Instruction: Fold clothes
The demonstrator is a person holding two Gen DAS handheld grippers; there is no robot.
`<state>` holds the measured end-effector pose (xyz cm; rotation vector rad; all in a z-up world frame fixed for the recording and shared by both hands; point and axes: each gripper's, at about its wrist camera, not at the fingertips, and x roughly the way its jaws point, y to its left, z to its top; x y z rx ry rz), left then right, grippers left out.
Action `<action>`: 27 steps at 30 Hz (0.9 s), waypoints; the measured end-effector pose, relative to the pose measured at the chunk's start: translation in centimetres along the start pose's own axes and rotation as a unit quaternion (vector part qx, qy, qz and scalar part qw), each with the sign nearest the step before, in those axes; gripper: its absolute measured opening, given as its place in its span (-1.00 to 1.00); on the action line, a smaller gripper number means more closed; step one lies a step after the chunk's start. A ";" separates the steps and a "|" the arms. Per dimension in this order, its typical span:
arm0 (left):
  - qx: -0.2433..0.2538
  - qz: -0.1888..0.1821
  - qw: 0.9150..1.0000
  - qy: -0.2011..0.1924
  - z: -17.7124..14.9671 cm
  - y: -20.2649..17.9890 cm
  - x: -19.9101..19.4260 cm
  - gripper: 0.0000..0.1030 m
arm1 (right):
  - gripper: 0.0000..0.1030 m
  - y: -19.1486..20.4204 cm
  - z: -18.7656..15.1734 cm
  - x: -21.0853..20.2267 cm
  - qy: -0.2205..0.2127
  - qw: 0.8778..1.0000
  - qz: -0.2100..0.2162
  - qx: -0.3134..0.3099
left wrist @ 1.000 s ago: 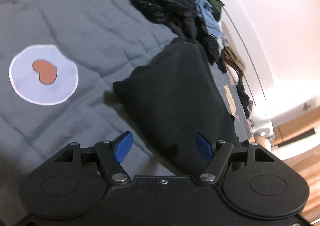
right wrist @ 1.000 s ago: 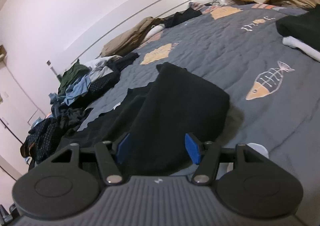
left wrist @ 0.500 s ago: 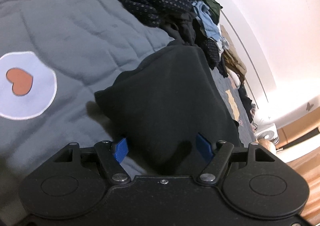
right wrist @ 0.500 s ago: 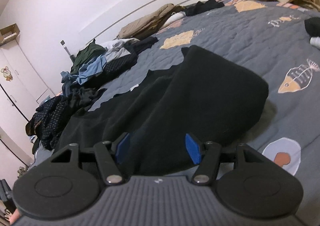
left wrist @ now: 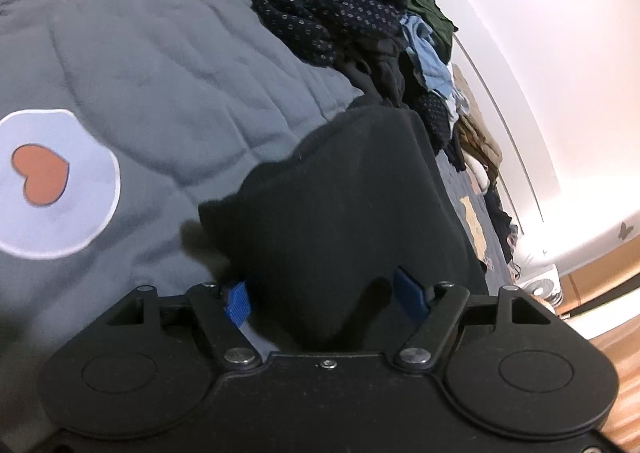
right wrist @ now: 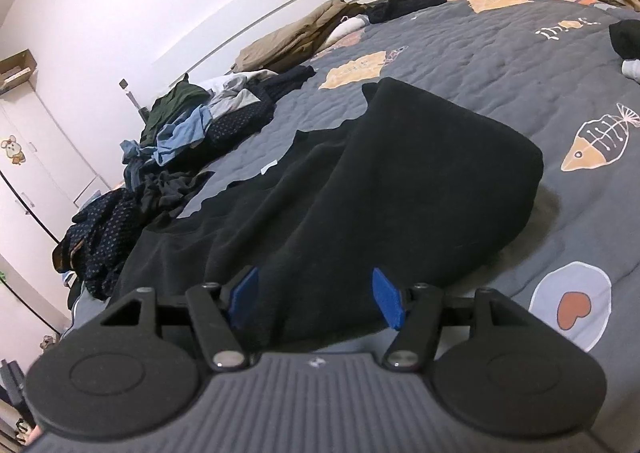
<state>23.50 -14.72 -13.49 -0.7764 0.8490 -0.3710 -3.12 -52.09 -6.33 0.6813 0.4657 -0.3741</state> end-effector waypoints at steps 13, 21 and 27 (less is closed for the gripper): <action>0.011 0.015 1.000 -0.016 0.4 -1.0 0.1 -0.22 | 0.26 -1.6 0.3 0.3 0.010 0.999 -0.020 0.033; 0.023 0.001 0.999 -0.026 0.5 -2.0 -0.8 -0.44 | 0.27 -5.8 1.2 -0.6 0.008 0.990 -0.022 0.140; 0.010 0.010 1.000 -0.010 0.7 -1.2 0.0 -0.44 | 0.27 -9.8 0.8 -0.1 0.001 0.967 -0.028 0.253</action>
